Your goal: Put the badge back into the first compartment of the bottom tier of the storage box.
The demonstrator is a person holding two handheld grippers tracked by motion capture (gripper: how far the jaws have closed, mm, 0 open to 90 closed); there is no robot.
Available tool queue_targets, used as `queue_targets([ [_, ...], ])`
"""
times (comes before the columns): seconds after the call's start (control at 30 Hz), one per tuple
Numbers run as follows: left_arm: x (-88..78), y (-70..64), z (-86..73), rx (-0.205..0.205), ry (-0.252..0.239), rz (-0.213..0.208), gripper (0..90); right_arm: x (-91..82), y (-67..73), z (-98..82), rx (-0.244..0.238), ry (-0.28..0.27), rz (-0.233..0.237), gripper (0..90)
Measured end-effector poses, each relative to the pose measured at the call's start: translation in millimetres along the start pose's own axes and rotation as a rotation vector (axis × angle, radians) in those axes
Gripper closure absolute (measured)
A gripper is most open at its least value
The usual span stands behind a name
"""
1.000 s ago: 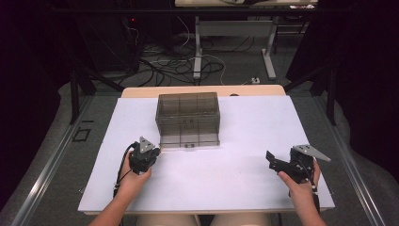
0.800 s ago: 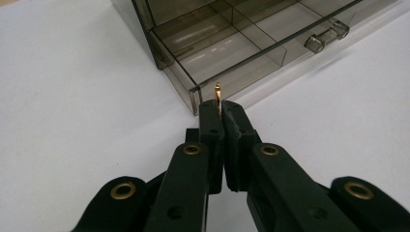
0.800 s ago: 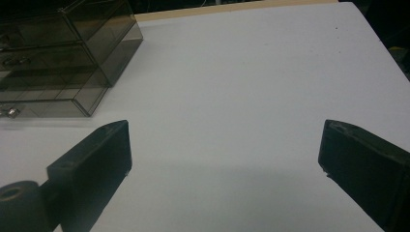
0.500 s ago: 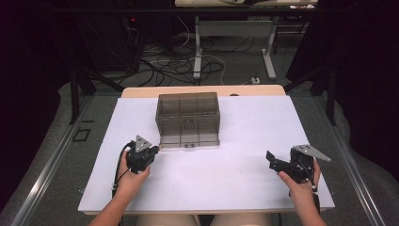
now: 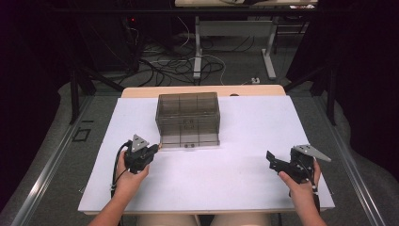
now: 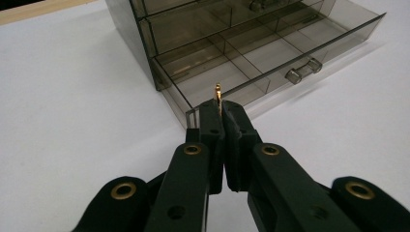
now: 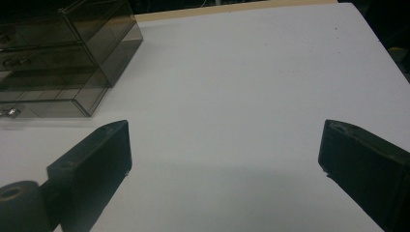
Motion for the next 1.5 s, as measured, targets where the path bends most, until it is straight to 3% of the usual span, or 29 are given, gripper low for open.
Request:
queue_targets([
  [0.33, -8.3, -1.3, 3.4, -0.045, -0.049, -0.039, 88.4, 1.2, 0.3, -0.3, 0.008, -0.019, 0.001, 4.3],
  [0.63, -15.9, -3.4, 7.2, -0.138, -0.108, -0.113, 88.3, -0.6, -0.1, 0.1, -0.003, 0.003, 0.0, 4.3],
  [0.97, -18.8, -10.2, 11.1, -0.164, -0.121, -0.162, 88.2, -0.3, 0.4, -0.1, -0.003, 0.002, 0.005, 4.3],
  [1.13, -21.6, -14.3, 13.9, -0.196, -0.111, -0.145, 88.1, 0.1, 1.5, -0.6, 0.003, -0.001, 0.007, 4.3],
  [1.5, -25.8, -16.6, 25.4, -0.245, -0.136, -0.172, 88.2, 1.0, 1.8, -1.3, 0.003, 0.006, 0.003, 4.3],
])
Point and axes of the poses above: each handheld gripper's, and its own axes: x roughly forward along the jaws, z roughly out of its top, y roughly to its left, the point moved 1 cm from there along x, roughly forward along the jaws, and after that the axes turned 14 degrees about -z, right-handed, at the moved point
